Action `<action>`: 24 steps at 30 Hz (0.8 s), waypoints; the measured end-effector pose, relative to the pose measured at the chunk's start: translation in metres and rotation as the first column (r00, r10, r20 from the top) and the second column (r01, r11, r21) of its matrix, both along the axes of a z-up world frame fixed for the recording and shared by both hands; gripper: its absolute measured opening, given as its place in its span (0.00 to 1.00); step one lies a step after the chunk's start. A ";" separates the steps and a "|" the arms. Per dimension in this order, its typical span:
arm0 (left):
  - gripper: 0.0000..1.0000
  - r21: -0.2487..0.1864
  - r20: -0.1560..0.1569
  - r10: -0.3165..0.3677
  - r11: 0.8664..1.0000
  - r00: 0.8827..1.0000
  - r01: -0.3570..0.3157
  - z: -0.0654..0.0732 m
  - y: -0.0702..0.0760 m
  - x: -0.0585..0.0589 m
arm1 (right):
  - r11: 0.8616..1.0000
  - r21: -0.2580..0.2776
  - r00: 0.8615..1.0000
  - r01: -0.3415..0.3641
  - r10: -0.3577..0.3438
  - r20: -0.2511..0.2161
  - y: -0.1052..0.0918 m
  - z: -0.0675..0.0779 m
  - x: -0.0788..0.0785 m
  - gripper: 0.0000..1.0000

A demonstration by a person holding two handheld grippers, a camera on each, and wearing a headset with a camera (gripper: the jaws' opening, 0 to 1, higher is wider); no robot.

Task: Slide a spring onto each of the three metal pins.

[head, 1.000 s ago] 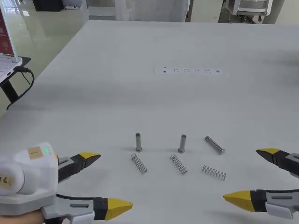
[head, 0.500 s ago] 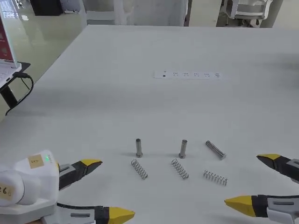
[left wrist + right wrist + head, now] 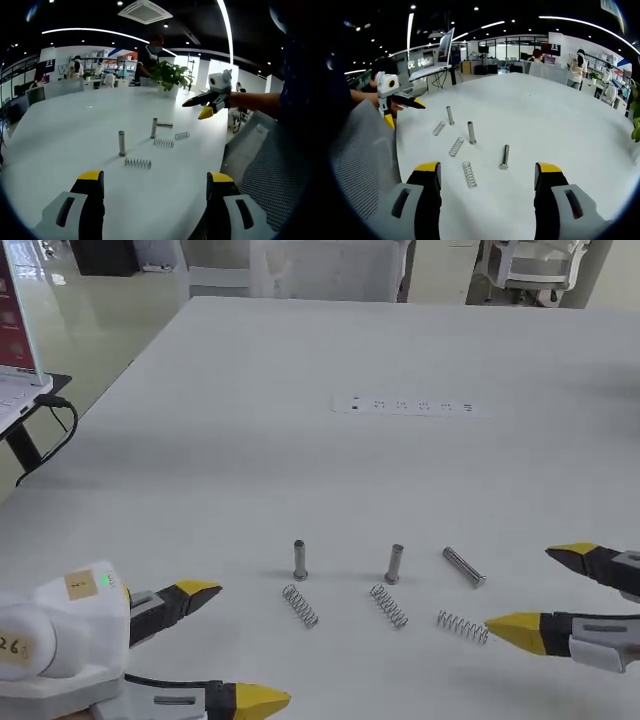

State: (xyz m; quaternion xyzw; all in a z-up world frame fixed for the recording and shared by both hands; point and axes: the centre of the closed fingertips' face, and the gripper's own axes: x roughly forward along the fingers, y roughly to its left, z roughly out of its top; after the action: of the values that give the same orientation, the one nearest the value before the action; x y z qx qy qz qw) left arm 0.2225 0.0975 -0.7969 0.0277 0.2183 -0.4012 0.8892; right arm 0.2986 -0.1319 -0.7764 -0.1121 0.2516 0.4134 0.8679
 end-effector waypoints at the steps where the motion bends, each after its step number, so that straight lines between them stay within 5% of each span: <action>1: 0.81 0.000 0.000 0.000 1.000 1.000 0.000 0.000 0.000 0.000 | 1.000 -0.004 1.000 -0.001 0.001 0.002 0.001 0.002 0.003 0.73; 6: 0.80 0.001 0.002 0.001 1.000 1.000 -0.001 0.000 0.001 -0.001 | 1.000 -0.015 1.000 -0.002 0.003 0.018 0.008 0.016 0.021 0.64; 15: 0.80 0.002 0.005 0.009 1.000 1.000 -0.009 0.001 0.004 -0.001 | 0.998 -0.066 1.000 -0.001 0.001 -0.001 0.023 0.018 0.046 0.52; 24: 0.79 0.001 0.004 0.014 1.000 1.000 -0.014 0.001 0.005 0.000 | 0.988 -0.155 0.996 0.019 -0.033 -0.088 0.028 -0.001 0.062 0.34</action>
State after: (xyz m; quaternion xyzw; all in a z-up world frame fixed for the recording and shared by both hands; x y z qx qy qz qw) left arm 0.2230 0.1023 -0.7954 0.0276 0.2169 -0.3946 0.8925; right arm 0.3608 -0.1037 -0.7778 -0.1569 0.3231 0.3858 0.8498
